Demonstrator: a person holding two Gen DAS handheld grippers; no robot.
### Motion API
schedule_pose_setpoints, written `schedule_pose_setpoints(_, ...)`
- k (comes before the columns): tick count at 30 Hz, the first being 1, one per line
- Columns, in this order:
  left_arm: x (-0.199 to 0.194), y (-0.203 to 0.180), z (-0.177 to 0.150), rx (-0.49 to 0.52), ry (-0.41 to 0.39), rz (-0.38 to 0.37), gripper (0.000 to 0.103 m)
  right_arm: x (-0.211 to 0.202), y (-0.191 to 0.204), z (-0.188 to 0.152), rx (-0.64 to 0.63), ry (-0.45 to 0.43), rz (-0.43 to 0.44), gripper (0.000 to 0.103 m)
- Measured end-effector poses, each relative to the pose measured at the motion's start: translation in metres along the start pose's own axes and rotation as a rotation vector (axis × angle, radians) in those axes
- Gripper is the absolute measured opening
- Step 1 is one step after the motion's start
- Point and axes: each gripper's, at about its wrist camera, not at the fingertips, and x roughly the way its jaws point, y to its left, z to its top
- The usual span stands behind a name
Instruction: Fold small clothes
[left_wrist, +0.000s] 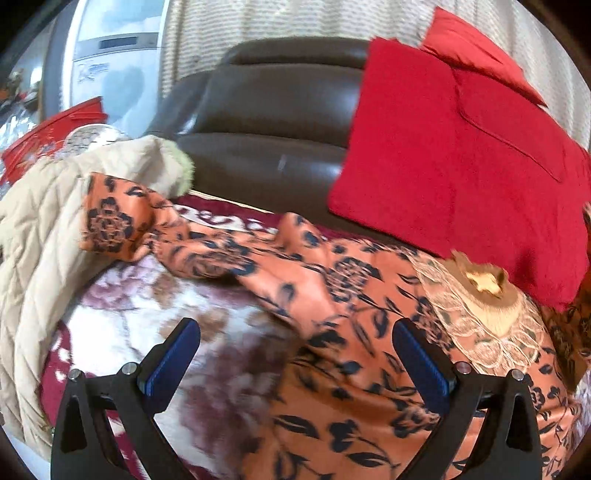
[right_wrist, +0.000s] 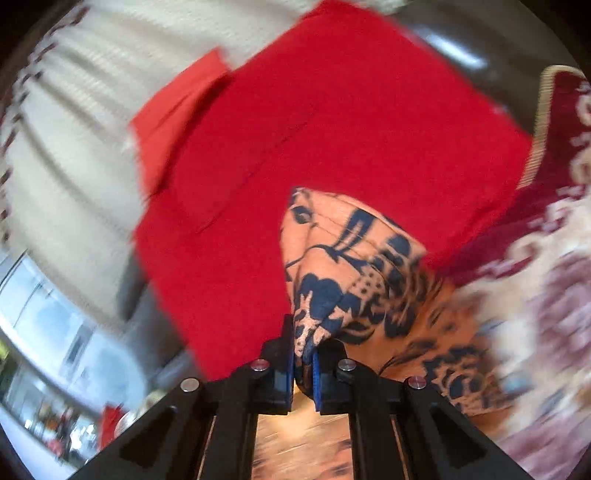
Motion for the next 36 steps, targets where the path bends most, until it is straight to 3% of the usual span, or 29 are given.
schedule_pose_setpoints(4,-0.001,0.022,0.004,-0.068,-0.004,0.01,0.103,0.053,0.066,-0.055,-0.023,0.094,0.114,0.008)
schedule_pose_setpoints(7,0.0,0.036,0.005,-0.11,0.008,0.01,0.103,0.103,0.09,-0.097,0.004,0.225,0.209,0.013)
schedule_pose_setpoints(8,0.001,0.042,0.006,-0.125,0.013,0.017,0.103,0.109,0.103,-0.115,0.002,0.266,0.232,0.019)
schedule_pose_setpoints(9,0.001,0.046,0.006,-0.136,0.017,0.021,0.103,0.118,0.114,-0.129,-0.01,0.312,0.253,0.027)
schedule_pose_setpoints(11,0.005,0.059,0.008,-0.177,0.032,0.024,0.103,0.129,0.125,-0.149,-0.036,0.366,0.282,0.086)
schedule_pose_setpoints(12,0.006,0.065,0.008,-0.197,0.037,0.026,0.103,0.122,0.129,-0.157,-0.045,0.363,0.293,0.09)
schedule_pose_setpoints(14,0.009,0.076,0.008,-0.235,0.046,0.038,0.103,0.11,0.126,-0.158,-0.1,0.31,0.271,0.09)
schedule_pose_setpoints(17,0.016,0.09,0.009,-0.277,0.06,0.065,0.103,0.087,0.111,-0.157,-0.227,0.254,0.1,0.088)
schedule_pose_setpoints(20,0.022,0.108,0.011,-0.307,0.072,0.104,0.103,0.108,0.087,-0.169,-0.319,0.364,-0.06,0.074)
schedule_pose_setpoints(22,0.024,0.126,0.01,-0.356,0.08,0.125,0.103,0.122,0.065,-0.197,-0.412,0.453,-0.178,0.067)
schedule_pose_setpoints(24,0.024,0.143,0.008,-0.396,0.092,0.148,0.103,0.132,0.046,-0.22,-0.477,0.507,-0.23,0.059)
schedule_pose_setpoints(26,0.024,0.16,0.006,-0.431,0.099,0.161,0.103,0.119,0.045,-0.223,-0.511,0.449,-0.168,0.058)
schedule_pose_setpoints(29,0.026,0.18,0.007,-0.464,0.106,0.125,0.103,0.084,0.047,-0.213,-0.468,0.335,0.021,0.058)
schedule_pose_setpoints(32,0.038,0.183,0.019,-0.444,0.127,0.069,0.103,0.061,0.035,-0.212,-0.469,0.228,0.085,0.058)
schedule_pose_setpoints(34,0.059,0.181,0.033,-0.418,0.196,-0.004,0.103,0.063,0.028,-0.211,-0.436,0.219,0.109,0.058)
schedule_pose_setpoints(36,0.074,0.178,0.046,-0.413,0.227,-0.002,0.103,0.055,0.022,-0.201,-0.381,0.233,0.111,0.058)
